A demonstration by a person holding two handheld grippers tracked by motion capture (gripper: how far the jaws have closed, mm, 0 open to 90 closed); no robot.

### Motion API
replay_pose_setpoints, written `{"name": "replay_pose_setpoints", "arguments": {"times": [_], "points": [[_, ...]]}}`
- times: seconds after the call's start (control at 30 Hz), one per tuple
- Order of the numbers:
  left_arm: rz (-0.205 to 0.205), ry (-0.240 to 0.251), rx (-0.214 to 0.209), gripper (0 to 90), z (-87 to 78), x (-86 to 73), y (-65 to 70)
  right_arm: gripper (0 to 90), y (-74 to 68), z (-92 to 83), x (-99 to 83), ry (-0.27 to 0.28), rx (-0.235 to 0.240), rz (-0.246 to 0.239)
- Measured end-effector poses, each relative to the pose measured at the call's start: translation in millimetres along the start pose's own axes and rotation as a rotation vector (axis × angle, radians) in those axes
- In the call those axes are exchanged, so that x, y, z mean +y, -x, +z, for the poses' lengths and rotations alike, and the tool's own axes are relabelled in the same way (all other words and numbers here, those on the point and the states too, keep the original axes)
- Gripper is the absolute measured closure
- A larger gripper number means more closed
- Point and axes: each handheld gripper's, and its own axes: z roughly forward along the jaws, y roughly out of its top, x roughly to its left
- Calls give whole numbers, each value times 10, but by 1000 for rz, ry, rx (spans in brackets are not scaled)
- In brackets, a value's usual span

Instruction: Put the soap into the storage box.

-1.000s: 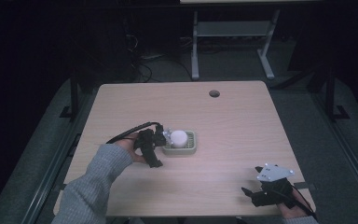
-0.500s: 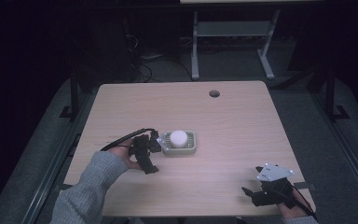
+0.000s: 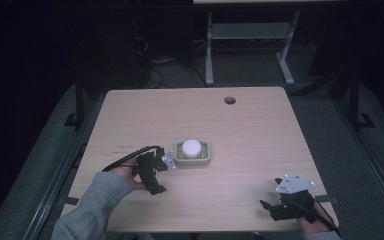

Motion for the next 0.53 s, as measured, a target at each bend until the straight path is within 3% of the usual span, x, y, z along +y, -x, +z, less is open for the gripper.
{"name": "replay_pose_setpoints", "arguments": {"times": [0.53], "points": [[-12, 33, 18, 202, 50, -185, 184, 139, 3, 11, 0, 0, -1, -1]]}}
